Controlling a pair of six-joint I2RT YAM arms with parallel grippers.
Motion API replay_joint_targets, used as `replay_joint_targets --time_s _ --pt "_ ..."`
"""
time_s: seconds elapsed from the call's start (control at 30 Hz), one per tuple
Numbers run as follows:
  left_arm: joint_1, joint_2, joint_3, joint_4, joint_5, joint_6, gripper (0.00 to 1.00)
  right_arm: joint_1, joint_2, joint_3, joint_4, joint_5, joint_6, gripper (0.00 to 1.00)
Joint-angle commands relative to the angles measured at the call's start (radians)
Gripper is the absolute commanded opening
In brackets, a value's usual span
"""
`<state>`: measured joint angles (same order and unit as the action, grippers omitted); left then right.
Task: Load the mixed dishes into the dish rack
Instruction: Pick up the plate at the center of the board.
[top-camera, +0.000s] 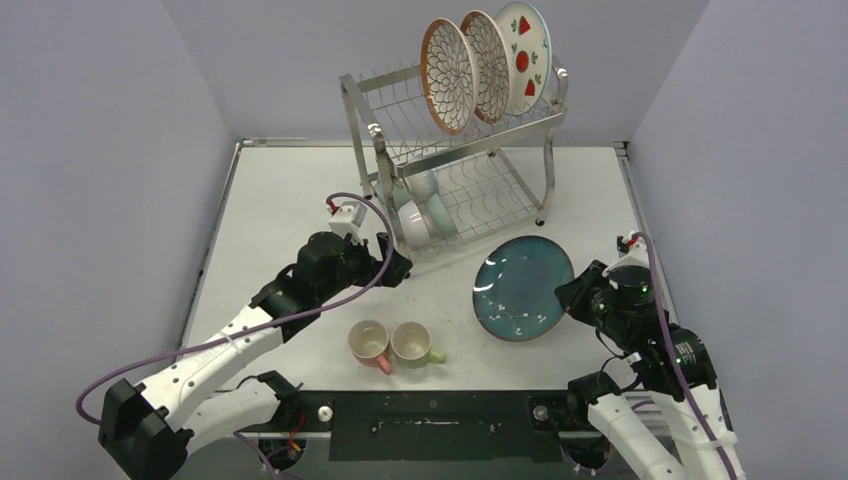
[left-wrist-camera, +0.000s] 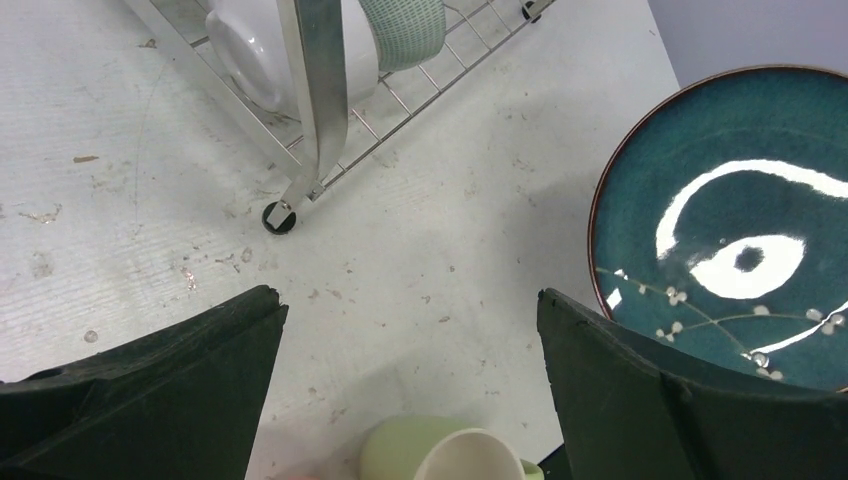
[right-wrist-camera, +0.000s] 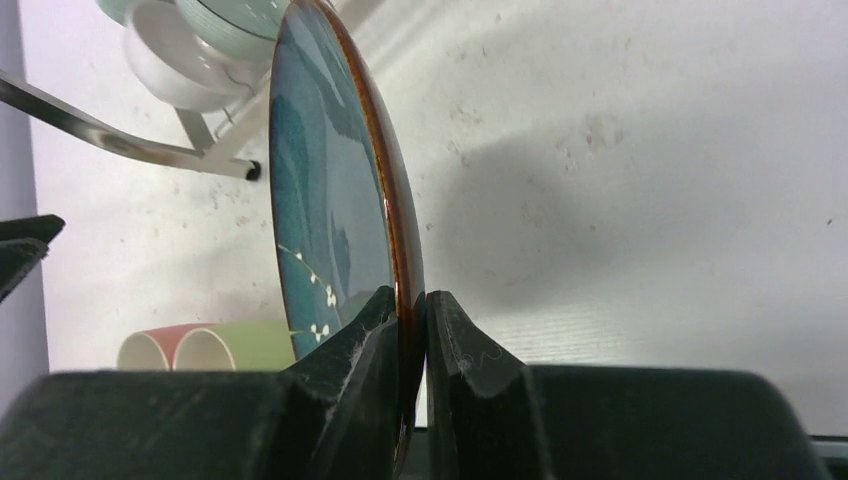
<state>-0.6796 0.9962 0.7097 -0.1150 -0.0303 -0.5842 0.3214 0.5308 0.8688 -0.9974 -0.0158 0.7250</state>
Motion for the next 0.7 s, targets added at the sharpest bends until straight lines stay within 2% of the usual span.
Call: replay_joint_targets --time_s 0.0,0.23,0.4,0.53,0.67 --pt "0.008 -0.071 0.116 -0.156 0.030 -0.007 0.97 -0.001 0.045 0.195 0.124 0.013 -0.039 0.00" --pt "0.013 -0.119 0.349 -0.426 0.058 0.091 0.97 0.000 0.165 0.441 0.140 -0.004 -0.116 0.00" --pt "0.014 -0.145 0.511 -0.588 0.000 0.238 0.97 -0.001 0.278 0.609 0.202 -0.083 -0.154 0.00" --pt "0.014 -0.193 0.547 -0.618 -0.072 0.346 0.97 -0.001 0.374 0.772 0.242 -0.139 -0.188 0.00" --pt "0.014 -0.256 0.497 -0.592 -0.131 0.428 0.97 -0.001 0.488 0.959 0.272 -0.197 -0.193 0.00"
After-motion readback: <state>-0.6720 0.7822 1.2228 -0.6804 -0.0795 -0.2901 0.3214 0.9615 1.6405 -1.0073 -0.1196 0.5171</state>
